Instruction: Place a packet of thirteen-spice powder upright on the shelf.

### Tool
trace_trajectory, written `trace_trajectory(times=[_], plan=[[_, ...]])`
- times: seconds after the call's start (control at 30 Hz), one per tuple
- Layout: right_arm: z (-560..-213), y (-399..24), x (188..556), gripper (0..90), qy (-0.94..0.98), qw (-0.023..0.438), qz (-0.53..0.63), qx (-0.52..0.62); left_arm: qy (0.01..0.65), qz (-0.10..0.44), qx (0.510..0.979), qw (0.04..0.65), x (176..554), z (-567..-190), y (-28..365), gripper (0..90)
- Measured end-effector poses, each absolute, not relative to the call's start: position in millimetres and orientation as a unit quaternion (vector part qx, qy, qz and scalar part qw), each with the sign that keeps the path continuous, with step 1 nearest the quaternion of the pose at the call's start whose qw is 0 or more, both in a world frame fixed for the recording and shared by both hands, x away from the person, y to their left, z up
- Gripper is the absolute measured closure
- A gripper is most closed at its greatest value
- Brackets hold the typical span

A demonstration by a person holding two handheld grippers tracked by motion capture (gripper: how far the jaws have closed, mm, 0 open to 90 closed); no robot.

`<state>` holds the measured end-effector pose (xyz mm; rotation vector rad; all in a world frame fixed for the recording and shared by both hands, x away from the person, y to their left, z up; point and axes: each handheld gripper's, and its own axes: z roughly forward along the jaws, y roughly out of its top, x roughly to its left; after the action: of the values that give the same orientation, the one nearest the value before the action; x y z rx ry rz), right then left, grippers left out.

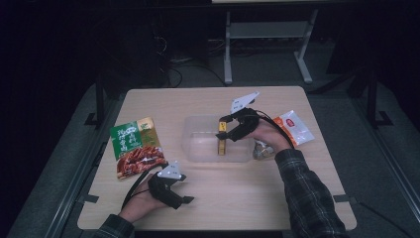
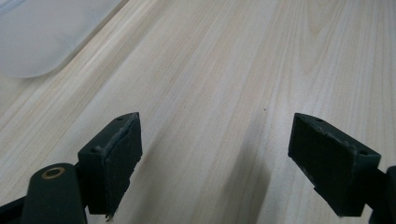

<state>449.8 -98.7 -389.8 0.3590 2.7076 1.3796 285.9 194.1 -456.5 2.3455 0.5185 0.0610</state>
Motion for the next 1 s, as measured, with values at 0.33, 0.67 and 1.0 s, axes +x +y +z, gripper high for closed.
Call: trace_trajectory(times=[0.33, 0.67, 1.0], plan=[[-374.2, -108.9, 443.9, 14.4, 0.87, 0.048, 0.466, 0.153, 0.198, 0.024, 0.912, 0.358, 286.7, -456.2, 194.8, 17.0], [-356.0, -126.1, 413.5, 14.3, 0.855, 0.073, 0.475, 0.193, 0.203, 0.026, 0.91, 0.36, 287.6, -455.7, 196.2, 17.1], [-363.8, -135.9, 374.2, 14.4, 0.842, 0.112, 0.481, 0.219, 0.206, 0.027, 0.908, 0.364, 287.1, -455.6, 198.6, 17.1]])
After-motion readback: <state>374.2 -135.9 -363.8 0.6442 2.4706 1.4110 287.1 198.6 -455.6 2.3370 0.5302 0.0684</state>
